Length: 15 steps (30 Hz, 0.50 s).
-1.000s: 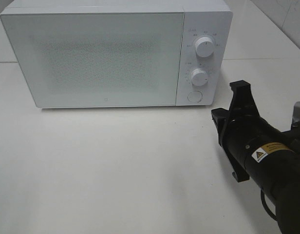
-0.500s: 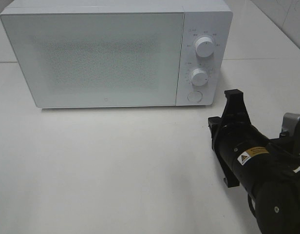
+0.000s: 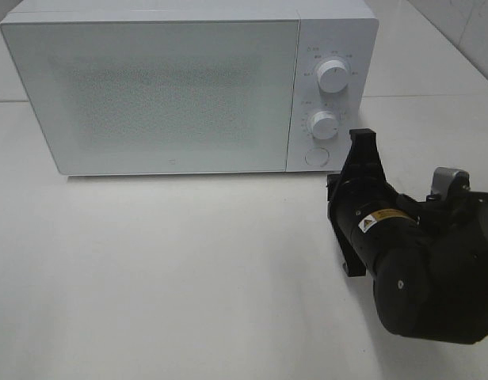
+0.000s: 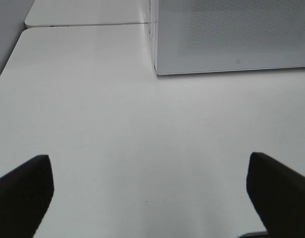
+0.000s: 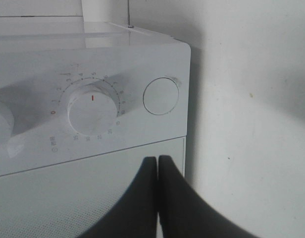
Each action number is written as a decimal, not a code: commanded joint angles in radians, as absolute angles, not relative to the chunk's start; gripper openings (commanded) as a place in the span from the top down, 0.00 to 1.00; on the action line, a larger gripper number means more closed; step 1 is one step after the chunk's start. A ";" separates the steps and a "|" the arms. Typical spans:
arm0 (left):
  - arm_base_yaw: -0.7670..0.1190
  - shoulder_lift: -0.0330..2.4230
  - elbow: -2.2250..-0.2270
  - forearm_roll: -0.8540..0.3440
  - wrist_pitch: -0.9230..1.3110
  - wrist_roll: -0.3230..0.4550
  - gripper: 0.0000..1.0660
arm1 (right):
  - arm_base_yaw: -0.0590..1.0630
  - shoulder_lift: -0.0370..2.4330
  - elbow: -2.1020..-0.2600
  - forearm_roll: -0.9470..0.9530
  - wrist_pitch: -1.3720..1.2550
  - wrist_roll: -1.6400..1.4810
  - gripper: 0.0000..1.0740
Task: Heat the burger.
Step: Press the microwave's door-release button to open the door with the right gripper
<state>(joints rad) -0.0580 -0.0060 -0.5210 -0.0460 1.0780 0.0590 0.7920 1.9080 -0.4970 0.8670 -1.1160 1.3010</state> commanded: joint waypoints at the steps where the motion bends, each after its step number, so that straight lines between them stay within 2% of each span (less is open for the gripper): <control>1: -0.056 -0.023 -0.519 -0.054 1.069 0.057 0.08 | 0.744 1.916 -0.551 0.855 -1.083 1.246 1.00; 15: -0.056 -0.023 -0.519 -0.054 1.069 0.057 0.08 | 0.700 2.016 -0.676 0.847 -1.027 1.255 1.00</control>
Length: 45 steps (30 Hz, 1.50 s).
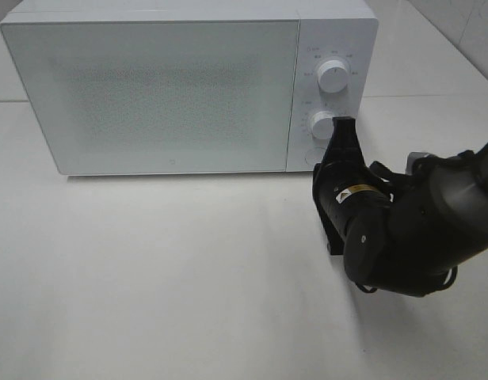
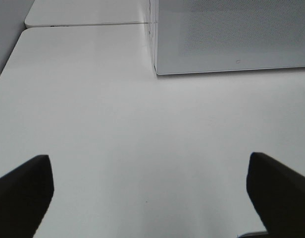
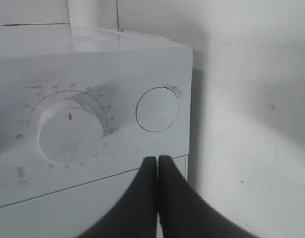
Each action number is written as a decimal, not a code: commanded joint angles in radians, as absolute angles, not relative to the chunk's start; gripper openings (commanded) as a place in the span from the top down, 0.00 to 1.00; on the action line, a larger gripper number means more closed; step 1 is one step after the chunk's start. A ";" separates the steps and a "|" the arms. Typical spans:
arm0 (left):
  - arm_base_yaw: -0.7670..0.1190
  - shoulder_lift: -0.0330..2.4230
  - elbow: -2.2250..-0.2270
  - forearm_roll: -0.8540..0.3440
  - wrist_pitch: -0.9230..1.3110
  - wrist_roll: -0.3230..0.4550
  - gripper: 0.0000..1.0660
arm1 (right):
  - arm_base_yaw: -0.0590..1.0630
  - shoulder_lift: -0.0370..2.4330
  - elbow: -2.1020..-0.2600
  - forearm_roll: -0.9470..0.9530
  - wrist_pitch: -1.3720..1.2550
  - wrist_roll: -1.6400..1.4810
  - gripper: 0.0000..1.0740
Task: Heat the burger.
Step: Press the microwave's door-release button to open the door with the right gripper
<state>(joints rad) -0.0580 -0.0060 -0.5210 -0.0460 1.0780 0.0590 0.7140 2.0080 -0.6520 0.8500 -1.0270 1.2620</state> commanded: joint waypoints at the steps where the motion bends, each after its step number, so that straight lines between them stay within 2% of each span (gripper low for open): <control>1: -0.056 -0.023 -0.519 -0.054 1.069 0.057 0.08 | 0.700 2.016 -0.676 0.847 -1.027 1.255 1.00; 21: -0.056 -0.023 -0.519 -0.054 1.069 0.057 0.08 | 0.659 2.109 -0.802 0.846 -0.998 1.253 1.00; 45: -0.056 -0.023 -0.519 -0.054 1.069 0.057 0.08 | 0.626 2.155 -0.850 0.859 -0.980 1.248 1.00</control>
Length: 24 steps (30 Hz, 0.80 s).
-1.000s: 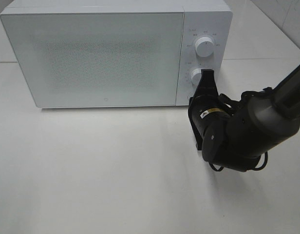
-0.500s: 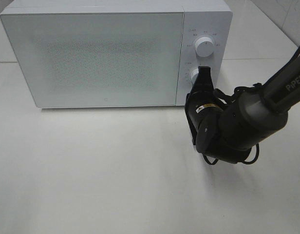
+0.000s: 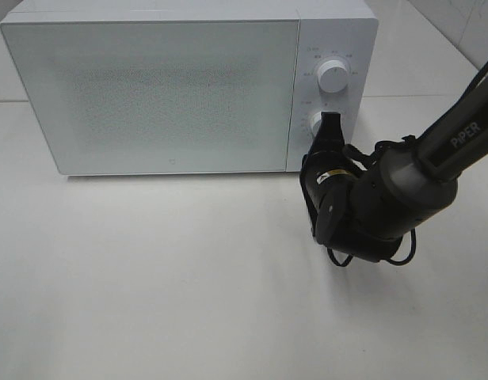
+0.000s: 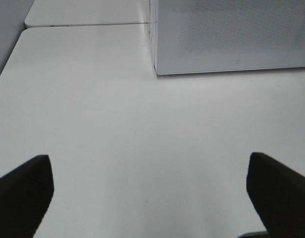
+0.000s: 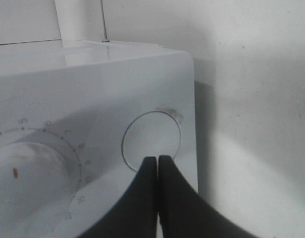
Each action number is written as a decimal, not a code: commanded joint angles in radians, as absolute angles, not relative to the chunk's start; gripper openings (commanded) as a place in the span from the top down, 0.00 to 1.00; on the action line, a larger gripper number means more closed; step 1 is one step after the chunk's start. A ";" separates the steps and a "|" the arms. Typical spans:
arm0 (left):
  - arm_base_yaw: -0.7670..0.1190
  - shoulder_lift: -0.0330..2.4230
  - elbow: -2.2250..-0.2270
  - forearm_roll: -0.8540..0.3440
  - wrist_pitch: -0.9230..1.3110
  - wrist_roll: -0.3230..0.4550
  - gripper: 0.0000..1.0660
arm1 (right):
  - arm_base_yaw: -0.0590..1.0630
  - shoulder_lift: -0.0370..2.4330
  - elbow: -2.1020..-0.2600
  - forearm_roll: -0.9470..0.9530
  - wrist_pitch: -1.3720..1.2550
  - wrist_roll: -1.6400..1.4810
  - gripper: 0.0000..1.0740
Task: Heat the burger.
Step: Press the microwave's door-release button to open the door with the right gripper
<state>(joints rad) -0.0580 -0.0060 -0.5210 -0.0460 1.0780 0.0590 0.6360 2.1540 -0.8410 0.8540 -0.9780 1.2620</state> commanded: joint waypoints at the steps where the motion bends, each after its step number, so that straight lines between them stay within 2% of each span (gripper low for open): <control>1: -0.056 -0.023 -0.519 -0.054 1.069 0.057 0.08 | 0.616 2.155 -0.852 0.853 -0.983 1.248 1.00; 24: -0.056 -0.023 -0.519 -0.054 1.069 0.057 0.08 | 0.593 2.175 -0.873 0.850 -0.973 1.237 1.00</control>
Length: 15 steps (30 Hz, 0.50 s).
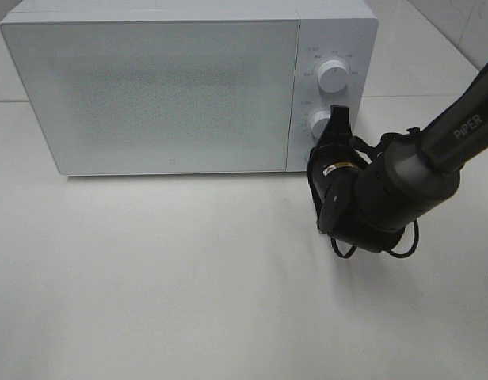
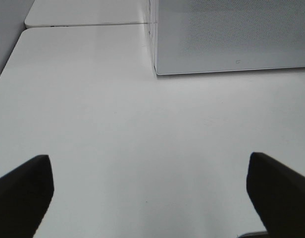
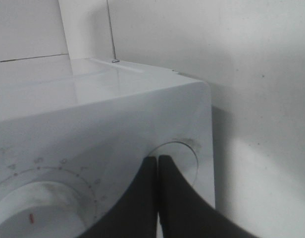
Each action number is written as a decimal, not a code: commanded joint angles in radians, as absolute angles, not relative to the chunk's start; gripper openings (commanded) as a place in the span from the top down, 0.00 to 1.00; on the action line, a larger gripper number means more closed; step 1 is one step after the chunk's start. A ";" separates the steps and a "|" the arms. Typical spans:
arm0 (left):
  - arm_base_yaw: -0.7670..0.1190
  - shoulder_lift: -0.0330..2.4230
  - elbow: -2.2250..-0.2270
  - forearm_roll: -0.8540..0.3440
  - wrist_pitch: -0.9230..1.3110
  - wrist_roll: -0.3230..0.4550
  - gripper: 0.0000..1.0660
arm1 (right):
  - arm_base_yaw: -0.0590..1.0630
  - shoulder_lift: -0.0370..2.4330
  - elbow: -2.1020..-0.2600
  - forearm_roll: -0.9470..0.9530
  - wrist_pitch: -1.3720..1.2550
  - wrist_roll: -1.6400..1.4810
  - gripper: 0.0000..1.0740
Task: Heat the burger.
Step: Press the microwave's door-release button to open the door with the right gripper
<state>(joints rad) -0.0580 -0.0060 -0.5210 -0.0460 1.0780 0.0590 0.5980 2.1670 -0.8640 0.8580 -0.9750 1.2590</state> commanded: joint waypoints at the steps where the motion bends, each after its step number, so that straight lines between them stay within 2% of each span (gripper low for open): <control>1: -0.056 -0.023 -0.519 -0.054 1.069 0.057 0.08 | 0.593 2.179 -0.876 0.850 -0.973 1.241 1.00; 15: -0.056 -0.023 -0.519 -0.054 1.069 0.057 0.08 | 0.593 2.199 -0.916 0.847 -0.989 1.225 1.00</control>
<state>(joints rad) -0.0580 -0.0060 -0.5210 -0.0460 1.0780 0.0590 0.5980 2.2000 -0.8980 0.8590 -0.9620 1.2380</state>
